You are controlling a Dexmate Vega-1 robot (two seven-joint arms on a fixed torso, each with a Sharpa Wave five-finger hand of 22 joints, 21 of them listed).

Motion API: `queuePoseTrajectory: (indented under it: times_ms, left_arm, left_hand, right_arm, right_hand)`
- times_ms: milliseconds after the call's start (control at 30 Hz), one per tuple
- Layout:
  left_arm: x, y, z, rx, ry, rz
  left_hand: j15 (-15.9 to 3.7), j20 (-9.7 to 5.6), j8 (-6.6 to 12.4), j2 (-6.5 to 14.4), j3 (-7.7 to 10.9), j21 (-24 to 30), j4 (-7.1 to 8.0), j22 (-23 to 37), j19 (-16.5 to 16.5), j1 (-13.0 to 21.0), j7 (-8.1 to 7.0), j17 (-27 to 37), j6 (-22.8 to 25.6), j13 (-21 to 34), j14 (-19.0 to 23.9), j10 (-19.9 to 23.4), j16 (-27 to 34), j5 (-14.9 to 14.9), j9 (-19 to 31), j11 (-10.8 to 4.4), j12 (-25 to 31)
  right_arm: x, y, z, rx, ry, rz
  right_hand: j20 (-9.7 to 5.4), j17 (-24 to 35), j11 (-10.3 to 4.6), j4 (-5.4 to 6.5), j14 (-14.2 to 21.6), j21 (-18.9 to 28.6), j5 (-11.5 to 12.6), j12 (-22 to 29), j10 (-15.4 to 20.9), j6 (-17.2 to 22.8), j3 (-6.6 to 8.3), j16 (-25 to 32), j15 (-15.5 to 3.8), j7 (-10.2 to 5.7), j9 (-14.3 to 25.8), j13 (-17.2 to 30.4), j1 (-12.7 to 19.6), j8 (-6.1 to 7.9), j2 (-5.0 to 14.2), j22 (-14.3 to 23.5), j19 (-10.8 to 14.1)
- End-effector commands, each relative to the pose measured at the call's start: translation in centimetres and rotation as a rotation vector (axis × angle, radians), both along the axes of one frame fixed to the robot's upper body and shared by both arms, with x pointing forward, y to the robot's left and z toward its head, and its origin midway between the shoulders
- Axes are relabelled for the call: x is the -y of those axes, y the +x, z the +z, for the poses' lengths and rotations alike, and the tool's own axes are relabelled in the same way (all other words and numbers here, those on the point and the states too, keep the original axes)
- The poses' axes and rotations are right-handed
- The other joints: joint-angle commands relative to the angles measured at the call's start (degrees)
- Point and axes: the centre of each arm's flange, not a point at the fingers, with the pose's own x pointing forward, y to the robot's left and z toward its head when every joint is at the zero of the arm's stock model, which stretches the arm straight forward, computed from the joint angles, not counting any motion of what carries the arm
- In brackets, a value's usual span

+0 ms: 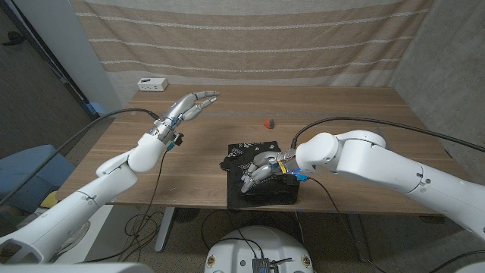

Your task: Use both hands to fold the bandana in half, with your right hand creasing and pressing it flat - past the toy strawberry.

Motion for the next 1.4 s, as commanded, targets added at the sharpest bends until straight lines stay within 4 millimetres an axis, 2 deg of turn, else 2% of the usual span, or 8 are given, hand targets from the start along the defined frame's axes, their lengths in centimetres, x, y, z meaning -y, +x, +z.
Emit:
queuePoseTrajectory:
  times_ms: [33, 133, 333, 500, 600, 800, 1100, 1400]
  left_arm:
    - [-0.4, 0.5, 0.7, -0.003, 0.0, 0.01]
    - [-0.6, 0.9, 0.8, -0.013, -0.012, 0.006]
    - [-1.4, 1.6, 0.7, -0.051, -0.067, 0.001]
    - [-2.7, 2.4, 0.2, -0.114, -0.133, 0.015]
    - [-3.5, 2.7, -0.3, -0.145, -0.168, 0.03]
    - [-4.9, 3.2, -1.5, -0.209, -0.23, 0.054]
    - [-6.3, 3.2, -3.2, -0.254, -0.319, 0.084]
    - [-6.9, 3.0, -4.5, -0.279, -0.374, 0.09]
  left_hand:
    - [-0.18, 0.08, 0.36, -0.29, 0.61, 0.0, -0.17, 0.07, -0.03, -0.34, 0.37, 0.0, 0.59, 0.05, 0.36, 0.55, 0.01, -0.04, 0.06, -0.02, 0.29]
    - [-0.22, 0.09, 0.25, -0.31, 0.65, -0.03, -0.21, 0.07, -0.03, -0.35, 0.18, -0.02, 0.33, 0.04, 0.27, 0.37, -0.04, -0.03, 0.06, -0.12, 0.23]
    - [-0.21, 0.07, 0.19, -0.38, 0.69, -0.09, -0.28, 0.07, -0.09, -0.37, 0.08, -0.05, 0.15, 0.02, 0.23, 0.15, -0.07, -0.03, 0.06, 0.02, 0.16]
    - [-0.07, 0.22, 0.13, -0.41, 0.83, -0.13, -0.49, 0.07, -0.1, -0.23, 0.04, -0.12, 0.0, 0.01, 0.03, -0.17, -0.19, 0.01, 0.05, -0.22, 0.05]
    - [0.08, 0.33, 0.13, -0.47, 0.88, -0.19, -0.62, 0.07, -0.18, -0.16, 0.05, -0.16, -0.04, 0.0, -0.01, -0.34, -0.22, 0.02, 0.05, -0.14, 0.0]
    - [0.35, 0.41, 0.14, -0.48, 0.95, -0.25, -0.75, 0.07, -0.25, -0.12, 0.18, -0.17, -0.05, -0.01, 0.05, -0.44, -0.2, 0.03, 0.05, 0.28, 0.0]
    - [0.47, 0.38, 0.8, -0.23, 1.02, -0.28, -1.0, 0.11, 0.01, -0.05, 1.46, -0.06, 1.76, 0.0, 1.08, 1.76, 0.32, 0.01, 0.04, 0.8, 0.97]
    - [0.45, 0.31, 1.14, -0.03, 1.12, -0.2, -1.19, 0.13, 0.45, 0.05, 2.38, -0.01, 3.11, 0.08, 2.19, 3.15, 0.78, 0.02, 0.03, 1.09, 1.55]
  right_arm:
    - [1.5, 1.0, -0.3, -0.091, 0.042, -0.008]
    - [3.0, 1.0, 0.0, -0.024, 0.197, 0.013]
    - [5.2, 0.9, -0.1, 0.14, 0.462, 0.004]
    - [6.2, 1.0, -0.4, 0.248, 0.609, 0.002]
    - [6.8, 1.0, -0.4, 0.309, 0.693, 0.003]
    - [7.6, 1.1, -0.5, 0.44, 0.816, -0.011]
    - [8.4, 1.1, -0.2, 0.712, 0.922, -0.12]
    - [7.6, 1.5, 1.1, 0.939, 0.717, -0.33]
  right_hand:
    - [-0.89, 0.33, 0.17, 3.44, -2.64, 0.45, 1.92, 0.29, -3.76, -9.68, -6.79, 0.12, -0.22, -0.27, 1.23, 0.3, -9.72, -1.77, -5.38, 0.45, -3.08]
    - [-0.65, 0.54, -0.03, 4.91, -3.55, 0.67, 3.78, 0.34, -6.48, -18.47, -9.51, 0.39, -0.69, -0.52, 0.16, 0.46, -12.84, -5.93, -6.48, 0.48, -4.22]
    - [1.82, 0.63, 1.58, 5.85, -2.43, 1.07, 5.46, 1.0, -7.42, -22.01, -10.37, 1.18, 0.06, 1.26, -1.08, 0.64, -13.79, -8.67, -4.97, 0.38, -4.09]
    - [2.67, 0.34, 2.56, 4.71, 0.24, 1.75, 6.7, 1.88, -6.14, -20.13, -7.76, 2.15, -0.19, 1.75, -2.3, 0.67, -10.06, -9.12, 0.53, 0.22, -2.22]
    - [2.48, -0.2, 1.94, 2.68, 3.65, 2.39, 6.66, 2.67, -4.08, -17.68, -6.22, 3.1, -1.81, 1.74, -3.38, 0.66, -6.98, -9.15, 2.81, 0.11, -0.14]
    - [0.86, -0.72, 1.28, -0.38, 8.25, 3.84, 5.94, 3.77, -0.1, -13.1, -4.42, 4.42, -3.71, 1.29, -4.66, 0.59, -2.95, -8.52, 5.16, 0.06, 4.45]
    - [-0.69, -0.49, 0.34, -2.01, 13.73, 5.5, 5.05, 4.4, 3.03, -12.14, -4.19, 6.26, -6.19, 0.73, -5.65, 0.56, -1.7, -9.08, 4.94, 0.11, 9.41]
    - [-1.89, -0.36, -1.56, -3.14, 16.57, 6.66, 5.15, 5.07, 6.2, -11.12, -3.57, 6.88, -8.46, -0.75, -6.39, 0.53, -0.37, -9.44, 4.82, 0.16, 12.79]
